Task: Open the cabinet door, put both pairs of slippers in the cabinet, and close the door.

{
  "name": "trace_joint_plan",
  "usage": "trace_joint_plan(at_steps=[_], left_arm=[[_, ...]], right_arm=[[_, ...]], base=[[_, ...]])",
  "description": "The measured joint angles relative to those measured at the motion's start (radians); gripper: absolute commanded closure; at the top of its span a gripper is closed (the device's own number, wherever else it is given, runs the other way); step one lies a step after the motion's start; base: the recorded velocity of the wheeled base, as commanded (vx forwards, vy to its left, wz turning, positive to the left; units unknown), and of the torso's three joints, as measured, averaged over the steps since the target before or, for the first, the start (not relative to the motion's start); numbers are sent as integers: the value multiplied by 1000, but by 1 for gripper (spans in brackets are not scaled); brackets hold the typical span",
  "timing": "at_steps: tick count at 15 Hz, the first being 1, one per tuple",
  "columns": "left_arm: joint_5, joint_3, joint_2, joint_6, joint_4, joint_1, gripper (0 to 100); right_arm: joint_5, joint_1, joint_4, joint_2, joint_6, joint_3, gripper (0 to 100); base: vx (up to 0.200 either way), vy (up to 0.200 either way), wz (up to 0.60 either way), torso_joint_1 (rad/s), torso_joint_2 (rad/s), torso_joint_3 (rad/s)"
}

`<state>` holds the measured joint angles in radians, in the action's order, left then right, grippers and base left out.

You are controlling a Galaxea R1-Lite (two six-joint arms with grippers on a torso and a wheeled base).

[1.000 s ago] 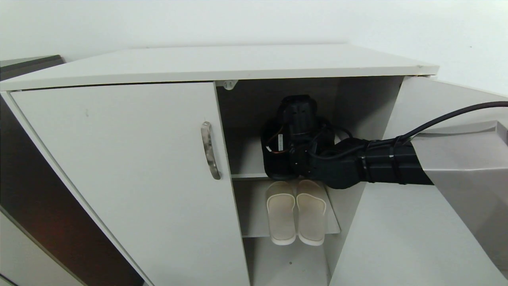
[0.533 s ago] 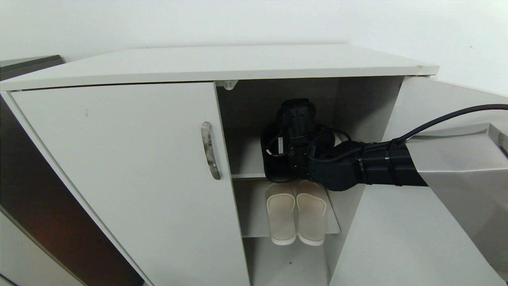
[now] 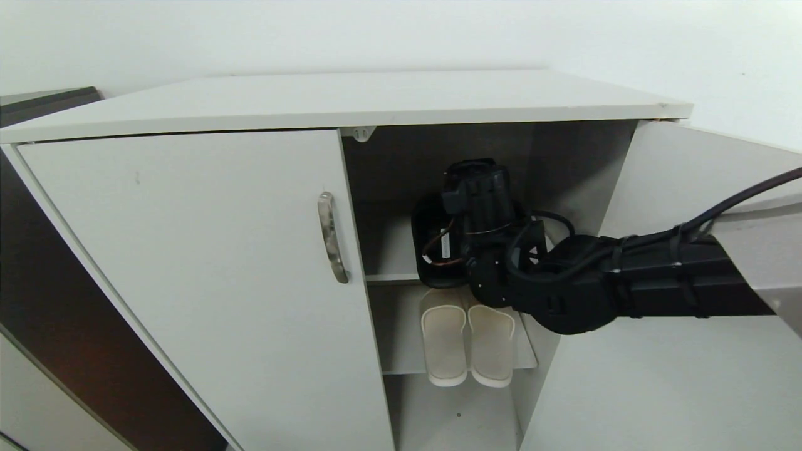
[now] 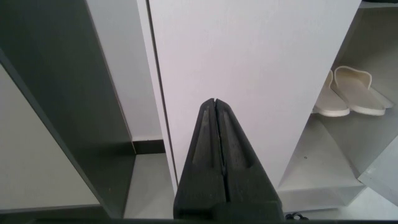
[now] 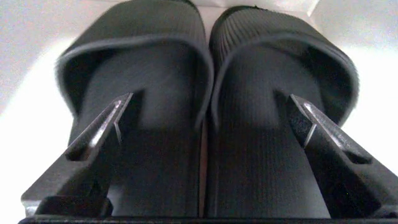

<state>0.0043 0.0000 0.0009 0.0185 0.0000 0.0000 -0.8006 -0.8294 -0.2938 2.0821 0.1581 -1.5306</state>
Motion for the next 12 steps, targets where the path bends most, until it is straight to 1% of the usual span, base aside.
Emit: trace_joint_plan(at_steps=[2,3,6,7,9,12], left_arm=[[0,0,0,0,0,0,100],[0,0,0,-3,0,0,100],[-1,0,0,-6,0,0,100],[-1,0,0,-6,0,0,100],[-1,0,0,-3,0,0,100],[-1,0,0,-3,0,0,100]], right_arm=[[-8,-35,-45,-67,0,105,0],[-9,-51,-74,-96,0,160,100],[-8,-100,-228,-180,-10,359,100],[-8,-119,-299,-204,-38,417,100],[-8,-140,-339,-234,-59,468,100],[-7,-147,-340,-246,-57,484,100]], base=[[0,0,0,0,0,0],[0,0,0,0,0,0],[0,0,0,0,0,0],[0,0,0,0,0,0],[0,0,0,0,0,0],[0,0,0,0,0,0]])
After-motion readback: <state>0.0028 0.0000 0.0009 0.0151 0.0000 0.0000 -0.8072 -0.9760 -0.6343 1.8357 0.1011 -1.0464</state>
